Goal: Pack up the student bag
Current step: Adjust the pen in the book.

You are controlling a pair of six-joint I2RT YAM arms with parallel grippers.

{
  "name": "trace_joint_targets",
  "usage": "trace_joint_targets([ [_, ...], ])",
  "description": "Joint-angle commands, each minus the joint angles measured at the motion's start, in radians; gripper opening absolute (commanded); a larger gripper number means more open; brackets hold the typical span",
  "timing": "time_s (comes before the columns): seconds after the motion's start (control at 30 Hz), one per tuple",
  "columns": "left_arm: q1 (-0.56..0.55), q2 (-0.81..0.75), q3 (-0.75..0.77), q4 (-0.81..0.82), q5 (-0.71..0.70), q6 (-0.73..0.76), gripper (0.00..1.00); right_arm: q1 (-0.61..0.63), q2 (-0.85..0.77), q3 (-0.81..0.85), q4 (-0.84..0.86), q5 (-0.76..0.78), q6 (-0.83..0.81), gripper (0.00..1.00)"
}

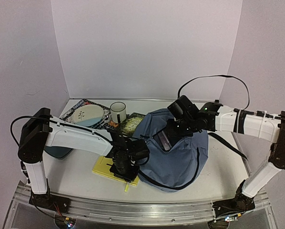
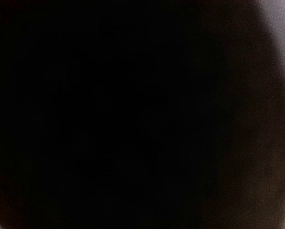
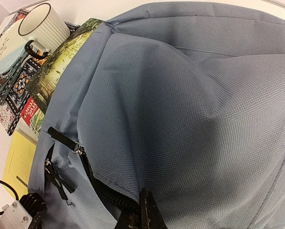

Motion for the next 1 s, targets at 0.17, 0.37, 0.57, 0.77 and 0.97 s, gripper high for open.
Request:
trace_joint_targets([
  [0.17,0.004,0.024,-0.003,-0.015,-0.053,-0.001,0.15,0.008,-0.047,-0.003,0.016,0.002,0.014,0.00],
  [0.37,0.035,0.000,-0.041,-0.015,-0.064,-0.014,0.03,0.008,-0.049,-0.004,0.015,-0.003,0.017,0.00],
  [0.57,0.099,-0.062,-0.093,-0.018,-0.082,-0.019,0.00,0.007,-0.051,-0.002,0.017,-0.008,0.018,0.00],
  [0.77,0.143,-0.084,-0.111,-0.017,-0.091,0.004,0.00,0.008,-0.048,0.002,0.020,-0.014,0.018,0.00],
  [0.97,0.146,-0.022,-0.120,-0.022,-0.050,0.017,0.08,0.008,-0.047,0.004,0.020,-0.013,0.016,0.00],
])
